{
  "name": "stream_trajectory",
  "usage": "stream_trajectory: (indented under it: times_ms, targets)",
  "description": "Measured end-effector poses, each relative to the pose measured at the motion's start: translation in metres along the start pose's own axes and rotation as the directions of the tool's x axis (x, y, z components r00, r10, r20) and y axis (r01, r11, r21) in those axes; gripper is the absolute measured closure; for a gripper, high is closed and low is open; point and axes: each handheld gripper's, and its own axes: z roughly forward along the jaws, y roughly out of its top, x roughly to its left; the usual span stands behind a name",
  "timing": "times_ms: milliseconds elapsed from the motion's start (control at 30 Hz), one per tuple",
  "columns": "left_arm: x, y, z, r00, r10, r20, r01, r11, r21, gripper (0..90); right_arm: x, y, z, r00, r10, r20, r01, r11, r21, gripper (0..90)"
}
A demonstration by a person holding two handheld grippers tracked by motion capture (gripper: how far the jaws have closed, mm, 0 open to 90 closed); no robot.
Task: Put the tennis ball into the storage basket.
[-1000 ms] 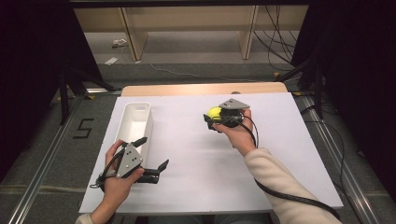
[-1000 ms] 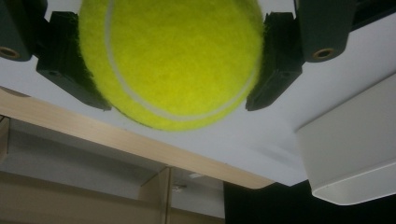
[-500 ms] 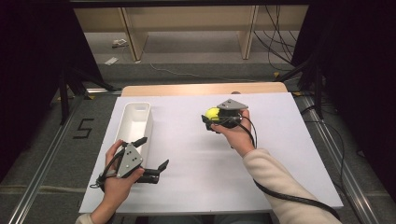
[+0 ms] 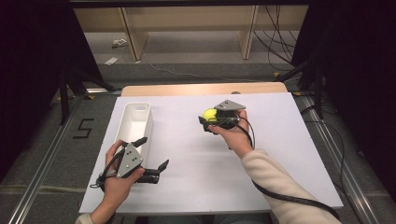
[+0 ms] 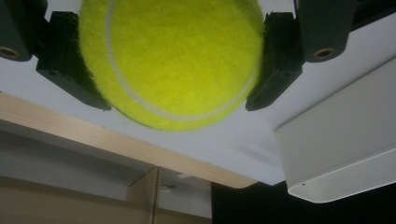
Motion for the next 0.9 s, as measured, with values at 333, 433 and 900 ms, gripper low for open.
stream_trajectory:
  times_ms: [333,433,900]
  targets:
    - [0.000,0.000,0.000,1.0000,0.000,-0.001,0.000,1.0000,0.000,0.0,0.006,0.001,0.000,0.9998,-0.013,-0.015,0.013,1.000,0.002,26.3]
    - [0.000,0.000,0.000,1.0000,0.000,-0.003,0.000,1.0000,-0.001,0.0,0.008,0.001,0.000,0.9997,-0.017,-0.019,0.017,1.000,0.002,26.3]
    - [0.000,0.000,-0.001,1.0000,-0.001,-0.005,0.001,1.0000,-0.003,0.0,0.015,0.003,0.000,0.9990,-0.027,-0.035,0.027,1.000,-0.003,26.3]
